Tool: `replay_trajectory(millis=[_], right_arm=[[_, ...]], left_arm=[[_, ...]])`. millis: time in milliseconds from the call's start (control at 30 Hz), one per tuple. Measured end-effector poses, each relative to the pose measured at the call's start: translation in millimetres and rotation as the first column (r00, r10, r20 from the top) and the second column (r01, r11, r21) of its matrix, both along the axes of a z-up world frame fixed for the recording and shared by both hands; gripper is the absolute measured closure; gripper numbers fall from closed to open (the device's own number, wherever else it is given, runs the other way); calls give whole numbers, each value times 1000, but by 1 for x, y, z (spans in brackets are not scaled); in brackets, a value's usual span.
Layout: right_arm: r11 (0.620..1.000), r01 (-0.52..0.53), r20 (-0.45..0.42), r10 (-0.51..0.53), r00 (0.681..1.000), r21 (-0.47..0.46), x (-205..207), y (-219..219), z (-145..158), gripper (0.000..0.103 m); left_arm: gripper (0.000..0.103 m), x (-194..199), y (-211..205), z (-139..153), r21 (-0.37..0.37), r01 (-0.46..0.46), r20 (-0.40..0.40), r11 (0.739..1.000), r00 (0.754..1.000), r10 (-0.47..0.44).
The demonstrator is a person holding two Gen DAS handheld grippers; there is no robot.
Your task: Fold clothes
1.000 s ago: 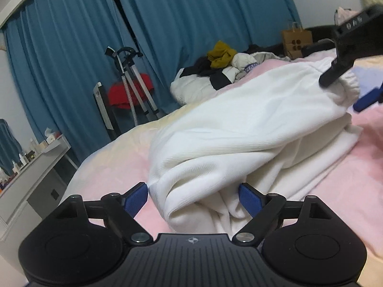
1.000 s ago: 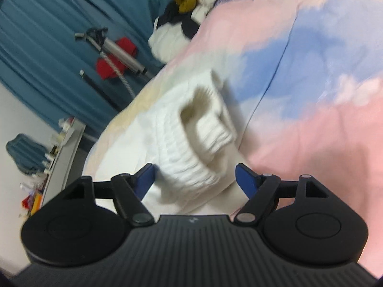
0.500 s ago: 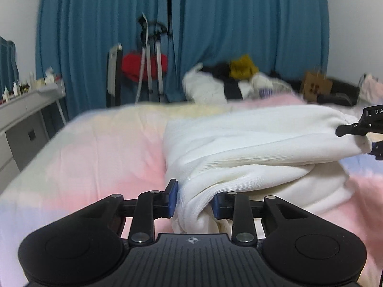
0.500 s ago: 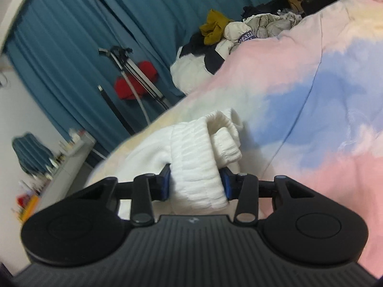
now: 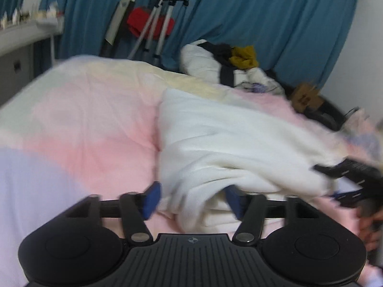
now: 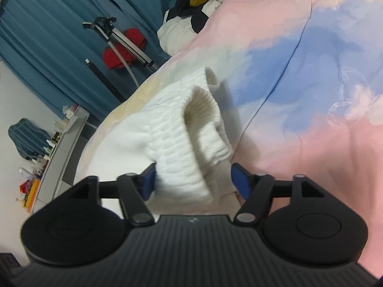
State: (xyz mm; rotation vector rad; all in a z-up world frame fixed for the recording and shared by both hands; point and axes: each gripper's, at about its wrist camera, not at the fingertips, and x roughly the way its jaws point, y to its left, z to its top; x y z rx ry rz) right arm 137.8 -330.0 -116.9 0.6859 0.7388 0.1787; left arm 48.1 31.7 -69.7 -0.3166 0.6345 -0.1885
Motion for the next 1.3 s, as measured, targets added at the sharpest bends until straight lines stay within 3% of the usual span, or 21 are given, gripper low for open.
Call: replay_trajectory(millis=[100, 167, 200, 267, 533, 633, 867, 967, 1100, 1200, 1300], right_arm=[[1000, -20, -31, 20, 999, 20, 6, 0, -7, 25], [1000, -11, -55, 12, 998, 28, 9, -1, -14, 15], [998, -8, -65, 12, 998, 55, 11, -2, -18, 15], [992, -10, -78, 21, 997, 129, 16, -5, -27, 15], [982, -75, 12, 74, 997, 176, 16, 5, -11, 14], [974, -115, 79, 101, 992, 195, 10, 9, 5, 14], [988, -67, 12, 66, 998, 136, 17, 16, -2, 14], [993, -44, -11, 45, 999, 108, 19, 20, -6, 17], [998, -18, -33, 20, 999, 64, 18, 25, -7, 43], [1000, 1, -16, -1, 1000, 27, 7, 32, 9, 55], [999, 19, 20, -19, 1000, 30, -8, 34, 32, 59]], left_arm=[[9, -6, 12, 9, -108, 20, 35, 994, 999, -16], [4, -7, 20, 10, -179, 24, 41, 984, 999, -17], [2, -5, 23, 8, -190, 5, 43, 982, 999, 3], [3, 1, 24, 4, -137, -99, -9, 986, 995, 99], [4, 30, 25, -15, -182, -74, -122, 981, 991, 52], [4, 39, 29, -24, -232, -74, -152, 970, 988, 39], [5, 61, 50, -59, -379, -105, -237, 919, 971, 13], [18, 66, 55, -66, -407, -110, -243, 907, 970, 9], [47, 61, 53, -58, -365, -94, -215, 926, 977, 14], [54, 50, 46, -39, -331, -67, -167, 941, 986, 12], [56, 35, 41, -12, -330, -40, -118, 943, 993, 1]])
